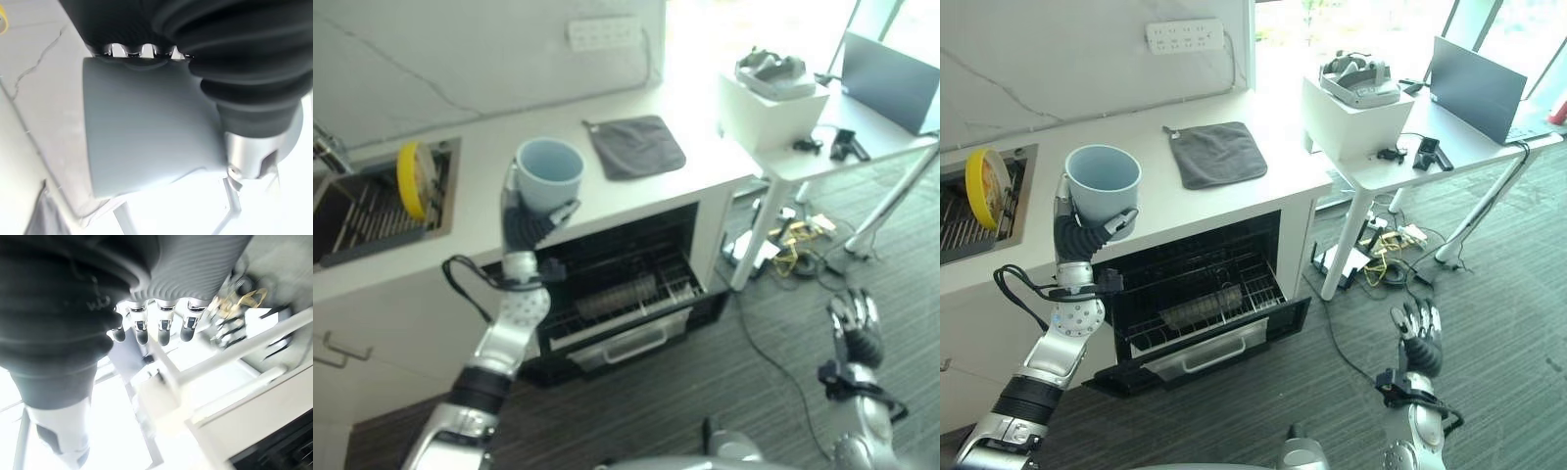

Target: Place the dishes in the dishwasher.

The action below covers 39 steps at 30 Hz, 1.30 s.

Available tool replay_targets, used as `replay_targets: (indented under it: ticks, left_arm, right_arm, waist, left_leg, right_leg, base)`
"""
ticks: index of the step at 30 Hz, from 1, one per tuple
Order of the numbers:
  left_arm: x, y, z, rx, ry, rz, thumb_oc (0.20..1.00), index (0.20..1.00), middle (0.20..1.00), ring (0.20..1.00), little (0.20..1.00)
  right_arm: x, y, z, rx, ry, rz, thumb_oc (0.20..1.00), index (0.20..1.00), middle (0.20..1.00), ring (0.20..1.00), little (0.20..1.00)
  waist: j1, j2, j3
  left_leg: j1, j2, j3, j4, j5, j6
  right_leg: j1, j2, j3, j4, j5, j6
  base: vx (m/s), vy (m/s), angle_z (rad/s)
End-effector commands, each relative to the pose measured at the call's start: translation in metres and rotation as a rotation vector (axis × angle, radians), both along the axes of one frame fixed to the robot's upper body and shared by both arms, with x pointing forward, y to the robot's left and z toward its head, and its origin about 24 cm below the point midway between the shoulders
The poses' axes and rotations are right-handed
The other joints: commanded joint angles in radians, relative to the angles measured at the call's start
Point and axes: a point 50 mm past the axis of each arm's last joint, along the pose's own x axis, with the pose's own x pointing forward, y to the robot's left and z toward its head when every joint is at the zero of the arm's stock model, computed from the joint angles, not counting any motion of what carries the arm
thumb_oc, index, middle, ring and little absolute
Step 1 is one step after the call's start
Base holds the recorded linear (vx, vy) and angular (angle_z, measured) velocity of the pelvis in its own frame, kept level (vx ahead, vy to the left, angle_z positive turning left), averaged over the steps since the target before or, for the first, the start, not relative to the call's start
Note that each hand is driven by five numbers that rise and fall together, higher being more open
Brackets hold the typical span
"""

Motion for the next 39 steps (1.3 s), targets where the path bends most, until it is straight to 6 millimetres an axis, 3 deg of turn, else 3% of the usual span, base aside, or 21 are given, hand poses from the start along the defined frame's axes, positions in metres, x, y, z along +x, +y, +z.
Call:
replay_targets:
  ticks: [1, 2, 6, 14, 16, 25, 39]
  left_arm:
    - [0.001, 0.006, 0.029, 0.07, -0.214, 0.102, 0.2, 0.2, 0.2, 0.2, 0.2]
    - [0.001, 0.006, 0.029, 0.07, -0.214, 0.102, 0.2, 0.2, 0.2, 0.2, 0.2]
    - [-0.005, -0.018, 0.031, 0.182, -0.272, 0.07, 0.2, 0.2, 0.2, 0.2, 0.2]
    - [-0.007, -0.034, 0.024, 0.258, -0.294, 0.091, 0.2, 0.2, 0.2, 0.2, 0.2]
    - [-0.006, -0.041, 0.022, 0.275, -0.302, 0.076, 0.2, 0.2, 0.2, 0.2, 0.2]
    - [0.001, -0.058, 0.02, 0.26, -0.262, 0.027, 0.2, 0.2, 0.2, 0.2, 0.2]
    - [-0.001, -0.069, 0.018, 0.196, -0.273, -0.012, 0.2, 0.2, 0.2, 0.2, 0.2]
  right_arm:
    - [0.016, 0.008, 0.029, -0.173, -0.136, 0.108, 1.0, 1.0, 1.0, 1.0, 1.0]
    - [0.016, 0.008, 0.029, -0.173, -0.136, 0.108, 1.0, 1.0, 1.0, 1.0, 1.0]
    - [0.024, 0.043, 0.061, -0.213, -0.297, 0.392, 1.0, 1.0, 1.0, 1.0, 1.0]
    - [0.04, 0.099, 0.079, -0.28, -0.359, 0.676, 1.0, 1.0, 1.0, 1.0, 1.0]
    - [0.048, 0.119, 0.082, -0.259, -0.341, 0.767, 1.0, 1.0, 1.0, 1.0, 1.0]
    - [0.072, 0.164, 0.108, -0.327, -0.377, 0.823, 1.0, 1.0, 1.0, 1.0, 1.0]
    - [0.086, 0.196, 0.127, -0.394, -0.392, 0.802, 1.0, 1.0, 1.0, 1.0, 1.0]
  waist:
    - [0.009, -0.036, -0.035]
    - [0.009, -0.036, -0.035]
    - [0.04, -0.044, -0.039]
    - [0.126, -0.048, -0.049]
    - [0.166, -0.056, -0.05]
    - [0.262, -0.061, -0.063]
    - [0.338, -0.066, -0.062]
  left_leg:
    - [-0.02, 0.007, -0.076, 0.062, -0.069, 0.025]
    - [-0.02, 0.007, -0.076, 0.062, -0.069, 0.025]
    - [-0.021, 0.013, -0.087, 0.055, -0.063, 0.015]
    - [-0.025, 0.018, -0.125, 0.039, -0.045, -0.003]
    - [-0.025, 0.022, -0.144, 0.032, -0.037, -0.011]
    - [-0.035, 0.031, -0.221, 0.008, -0.011, -0.029]
    - [-0.058, 0.036, -0.283, 0.004, 0.006, -0.039]
  right_leg:
    - [0.034, -0.099, -0.029, 0.001, -0.004, 0.077]
    - [0.034, -0.099, -0.029, 0.001, -0.004, 0.077]
    - [0.05, -0.094, -0.047, -0.013, -0.012, 0.069]
    - [0.085, -0.096, -0.096, -0.031, -0.015, 0.06]
    - [0.105, -0.098, -0.127, -0.037, -0.015, 0.057]
    - [0.152, -0.092, -0.204, -0.033, -0.034, 0.041]
    - [0.178, -0.082, -0.254, -0.028, -0.048, 0.024]
  base:
    - [0.01, 0.017, -0.2]
    - [0.0, -0.005, -0.11]
    - [0.0, -0.026, 0.01]
    - [0.03, -0.024, 0.16]
    - [0.06, -0.054, 0.31]
    - [0.06, -0.027, 0.38]
    - [0.04, -0.008, 0.16]
